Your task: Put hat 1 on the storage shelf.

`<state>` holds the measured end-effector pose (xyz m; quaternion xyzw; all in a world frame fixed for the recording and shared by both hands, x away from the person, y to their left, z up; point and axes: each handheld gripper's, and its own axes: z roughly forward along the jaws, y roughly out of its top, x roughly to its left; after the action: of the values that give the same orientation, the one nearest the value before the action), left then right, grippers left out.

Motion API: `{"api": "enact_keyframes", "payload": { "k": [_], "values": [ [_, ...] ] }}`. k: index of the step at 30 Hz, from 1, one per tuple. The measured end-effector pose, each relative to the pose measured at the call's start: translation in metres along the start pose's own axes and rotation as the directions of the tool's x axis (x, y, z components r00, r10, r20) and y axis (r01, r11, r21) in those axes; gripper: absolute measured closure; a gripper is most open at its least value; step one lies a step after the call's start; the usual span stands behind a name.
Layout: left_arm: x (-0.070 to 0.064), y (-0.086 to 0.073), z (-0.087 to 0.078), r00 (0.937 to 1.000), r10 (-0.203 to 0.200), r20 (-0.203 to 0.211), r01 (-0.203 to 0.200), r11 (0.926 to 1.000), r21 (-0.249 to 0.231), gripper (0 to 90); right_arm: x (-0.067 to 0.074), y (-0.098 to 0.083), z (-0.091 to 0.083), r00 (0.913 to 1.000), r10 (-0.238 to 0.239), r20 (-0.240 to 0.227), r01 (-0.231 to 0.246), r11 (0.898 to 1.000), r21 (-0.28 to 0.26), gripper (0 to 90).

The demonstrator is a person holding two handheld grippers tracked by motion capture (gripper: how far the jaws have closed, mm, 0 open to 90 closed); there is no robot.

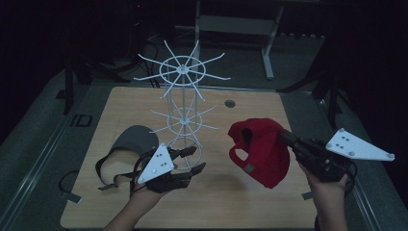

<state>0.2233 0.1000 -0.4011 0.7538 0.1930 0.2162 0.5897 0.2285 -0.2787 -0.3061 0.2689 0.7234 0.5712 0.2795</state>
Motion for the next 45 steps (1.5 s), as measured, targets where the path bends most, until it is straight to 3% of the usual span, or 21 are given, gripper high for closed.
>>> {"api": "enact_keyframes", "payload": {
  "k": [5, 12, 16, 20, 30, 34, 38, 45],
  "values": [
    [-0.002, -0.018, -0.011, 0.9993, -0.037, -0.005, 0.037, 0.9993, 0.002, 47.8, -0.005, 0.018, 0.002, 0.9995, -0.011, 0.03, 0.012, 1.0, -0.027, 88.7],
    [-0.002, -0.04, -0.016, 0.9986, -0.052, -0.013, 0.052, 0.9981, 0.032, 48.0, -0.016, 0.042, 0.009, 0.9963, -0.008, 0.086, 0.014, 0.998, -0.067, 88.7],
    [0.002, -0.056, -0.02, 0.996, -0.086, -0.026, 0.087, 0.9955, 0.039, 48.0, -0.022, 0.056, 0.016, 0.9938, -0.008, 0.111, 0.017, 0.996, -0.083, 88.7],
    [0.006, -0.066, -0.023, 0.994, -0.105, -0.028, 0.106, 0.9943, 0.016, 47.9, -0.027, 0.069, 0.025, 0.9918, -0.008, 0.128, 0.019, 0.996, -0.087, 88.7],
    [0.011, -0.084, -0.025, 0.9898, -0.131, -0.055, 0.133, 0.9906, 0.033, 48.0, -0.042, 0.094, 0.049, 0.9847, 0.026, 0.173, -0.008, 0.995, -0.104, 88.6],
    [0.01, -0.087, -0.025, 0.9896, -0.131, -0.06, 0.133, 0.9904, 0.038, 48.0, -0.047, 0.1, 0.061, 0.9838, 0.044, 0.174, -0.027, 0.995, -0.099, 88.6],
    [0.01, -0.088, -0.025, 0.9901, -0.125, -0.064, 0.128, 0.991, 0.04, 48.0, -0.045, 0.102, 0.073, 0.9833, 0.028, 0.18, -0.016, 0.997, -0.069, 88.6],
    [0.011, -0.09, -0.027, 0.9881, -0.136, -0.071, 0.139, 0.9897, 0.035, 48.0, -0.042, 0.091, 0.085, 0.9847, 0.019, 0.173, -0.013, 0.999, -0.035, 88.6]
  ]
}}
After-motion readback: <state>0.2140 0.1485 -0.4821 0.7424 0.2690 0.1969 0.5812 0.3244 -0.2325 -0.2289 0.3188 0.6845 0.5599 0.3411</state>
